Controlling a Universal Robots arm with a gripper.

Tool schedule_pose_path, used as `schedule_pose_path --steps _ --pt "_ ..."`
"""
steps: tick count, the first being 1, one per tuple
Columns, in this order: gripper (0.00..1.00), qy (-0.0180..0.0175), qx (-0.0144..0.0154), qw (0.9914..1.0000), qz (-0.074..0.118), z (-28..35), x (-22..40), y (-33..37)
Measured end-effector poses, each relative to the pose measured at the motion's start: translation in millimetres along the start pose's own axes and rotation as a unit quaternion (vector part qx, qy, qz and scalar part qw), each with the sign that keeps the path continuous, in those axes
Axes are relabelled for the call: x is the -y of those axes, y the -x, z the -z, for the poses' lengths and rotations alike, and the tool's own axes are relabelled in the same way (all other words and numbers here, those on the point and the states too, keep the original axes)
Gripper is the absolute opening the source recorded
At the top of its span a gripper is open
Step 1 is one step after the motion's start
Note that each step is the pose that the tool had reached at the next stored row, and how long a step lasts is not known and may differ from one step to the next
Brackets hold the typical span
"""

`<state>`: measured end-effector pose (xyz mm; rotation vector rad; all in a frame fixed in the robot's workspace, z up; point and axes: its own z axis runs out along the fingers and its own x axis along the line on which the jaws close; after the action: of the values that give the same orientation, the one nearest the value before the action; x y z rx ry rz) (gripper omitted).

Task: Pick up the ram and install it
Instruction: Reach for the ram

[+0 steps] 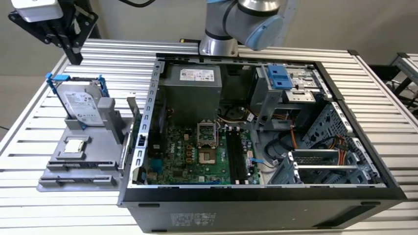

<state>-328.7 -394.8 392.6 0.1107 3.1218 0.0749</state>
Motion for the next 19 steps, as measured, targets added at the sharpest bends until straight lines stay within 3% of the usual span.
schedule_pose_path --steps 13,19 --pt "0.00 0.0000 0.0000 1.00000 0.000 0.5 1.8 -25.6" --pt "0.00 0.0000 -0.0001 1.00000 0.000 0.6 1.9 -27.1"
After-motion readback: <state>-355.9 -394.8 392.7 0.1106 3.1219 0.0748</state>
